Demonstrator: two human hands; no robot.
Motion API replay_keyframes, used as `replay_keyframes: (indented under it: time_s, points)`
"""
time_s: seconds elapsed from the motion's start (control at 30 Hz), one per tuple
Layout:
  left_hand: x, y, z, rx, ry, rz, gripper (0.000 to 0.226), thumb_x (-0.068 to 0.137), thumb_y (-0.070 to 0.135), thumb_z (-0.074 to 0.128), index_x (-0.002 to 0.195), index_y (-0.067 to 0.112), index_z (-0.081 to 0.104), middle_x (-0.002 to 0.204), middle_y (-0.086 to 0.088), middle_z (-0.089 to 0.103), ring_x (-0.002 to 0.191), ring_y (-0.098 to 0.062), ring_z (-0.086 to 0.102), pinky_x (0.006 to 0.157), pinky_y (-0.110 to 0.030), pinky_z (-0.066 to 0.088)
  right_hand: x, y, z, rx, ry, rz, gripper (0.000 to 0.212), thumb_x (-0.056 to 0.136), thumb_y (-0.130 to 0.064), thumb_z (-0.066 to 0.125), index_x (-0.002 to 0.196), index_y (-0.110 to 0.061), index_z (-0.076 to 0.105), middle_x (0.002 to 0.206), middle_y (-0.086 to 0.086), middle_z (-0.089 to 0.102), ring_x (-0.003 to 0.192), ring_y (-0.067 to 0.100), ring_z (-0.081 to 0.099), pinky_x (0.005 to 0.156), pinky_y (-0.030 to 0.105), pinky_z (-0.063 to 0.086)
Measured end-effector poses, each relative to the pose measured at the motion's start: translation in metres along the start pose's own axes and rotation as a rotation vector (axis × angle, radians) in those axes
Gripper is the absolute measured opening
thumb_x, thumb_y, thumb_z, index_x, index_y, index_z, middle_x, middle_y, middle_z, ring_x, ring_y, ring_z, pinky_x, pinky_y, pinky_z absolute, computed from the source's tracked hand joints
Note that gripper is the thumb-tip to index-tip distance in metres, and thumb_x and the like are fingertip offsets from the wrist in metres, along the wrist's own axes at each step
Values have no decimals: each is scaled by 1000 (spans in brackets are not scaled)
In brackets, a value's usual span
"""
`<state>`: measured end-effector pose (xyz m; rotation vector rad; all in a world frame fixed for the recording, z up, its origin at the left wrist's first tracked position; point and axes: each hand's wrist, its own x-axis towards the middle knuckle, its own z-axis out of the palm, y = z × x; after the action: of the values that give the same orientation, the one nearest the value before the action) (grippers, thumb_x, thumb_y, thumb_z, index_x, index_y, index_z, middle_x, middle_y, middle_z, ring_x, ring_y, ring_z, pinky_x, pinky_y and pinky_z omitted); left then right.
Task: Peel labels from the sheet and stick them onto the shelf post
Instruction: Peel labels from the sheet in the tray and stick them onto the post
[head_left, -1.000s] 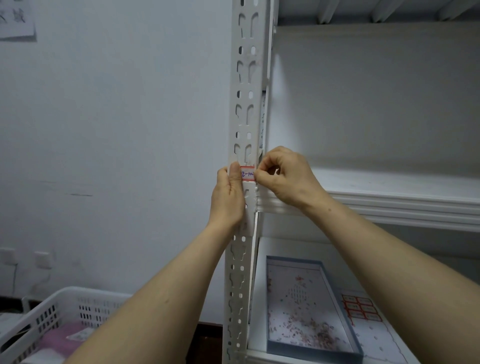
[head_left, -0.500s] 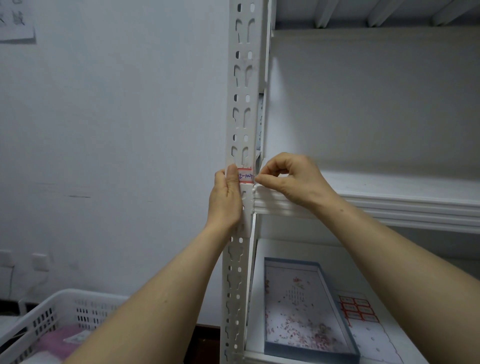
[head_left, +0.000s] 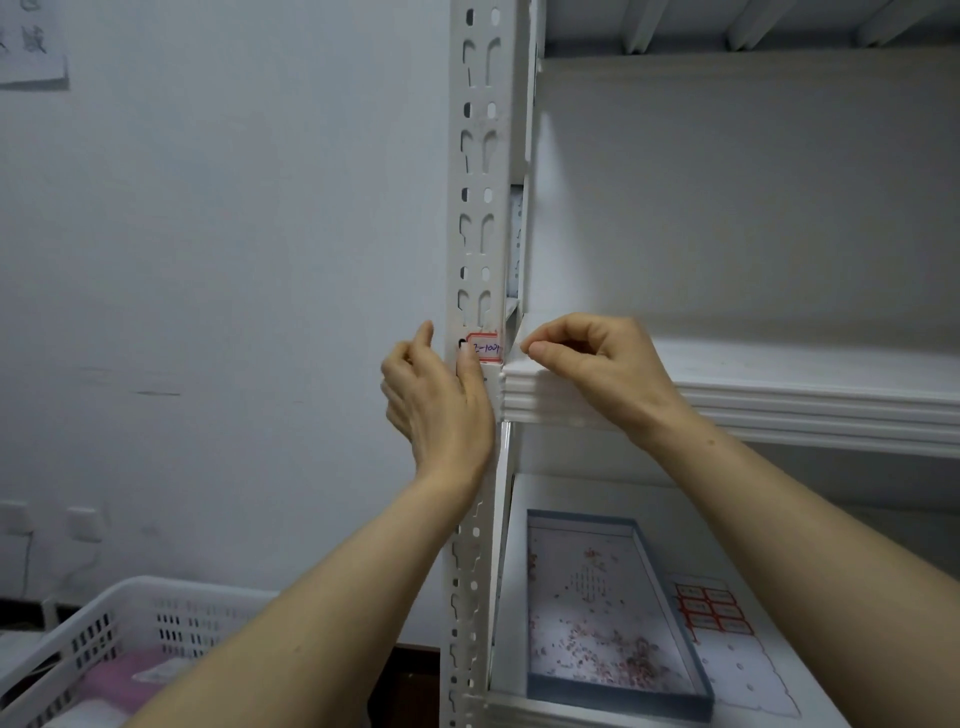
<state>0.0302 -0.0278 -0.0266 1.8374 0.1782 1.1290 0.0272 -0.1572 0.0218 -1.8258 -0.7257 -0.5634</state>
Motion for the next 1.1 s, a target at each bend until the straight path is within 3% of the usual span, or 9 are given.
replay_keyframes:
  time_s: [0.1,0.23,0.33,0.47,0.6,0.73,0.9,0.93,1.1]
  points:
    - [-15,1,-5,-213,5,323,37,91,23,48,126,11,52,115,1,45,109,-16,47,94,-24,38,-7,-6,-3,83,-34,106,11,87,-8,62,79,-12,69,70,-3,63,54,1,49,53,12,39]
    - [-25,9,-8,-322,-133,528,33,83,30,56,108,10,66,92,12,53,79,-6,55,67,-13,46,-16,-10,-6,155,-92,275,18,88,-6,53,76,-4,65,54,-3,56,47,13,40,41,23,33]
    - [-27,12,-7,-312,-135,568,33,79,32,64,105,12,71,86,15,54,72,-1,54,64,-12,45,-23,-10,-9,268,-83,399,17,86,0,50,75,2,63,49,1,50,49,16,38,41,26,29]
    - [-25,12,-6,-308,-161,542,26,76,21,73,100,13,74,80,16,55,70,4,52,65,-7,42,-30,-10,-15,539,-74,576,14,86,0,53,75,-2,62,59,5,54,52,13,40,36,20,26]
    - [-23,19,-7,-266,-177,580,24,76,18,72,98,9,75,77,6,57,69,6,51,64,-4,39,-31,-9,-18,690,-47,712,16,85,-2,53,71,-6,58,59,6,57,49,11,40,32,17,27]
    - [-20,20,-8,-116,-167,716,19,79,19,67,92,9,77,74,4,56,68,-2,45,62,-2,36,-32,-9,-18,754,-43,790,20,89,-5,52,70,-7,57,54,6,62,52,11,37,32,16,28]
    - [-17,24,-8,-54,-152,783,27,84,26,58,87,6,76,72,-4,60,67,-3,43,58,-9,34,-33,-10,-23,922,-75,880,8,84,-6,61,76,-6,62,57,7,63,54,7,35,34,13,30]
    - [-17,26,-8,-67,-153,791,23,83,23,61,86,5,75,72,-4,61,67,-2,43,59,-8,35,-33,-12,-24,965,-78,882,2,79,-4,63,77,-5,62,59,7,63,54,7,34,34,12,30]
    - [-13,37,-13,-134,-209,763,12,78,13,66,83,6,75,74,7,56,68,11,50,64,-1,36,-34,-13,-27,1114,-61,859,17,65,-2,65,81,-1,62,67,10,63,54,5,36,36,10,32]
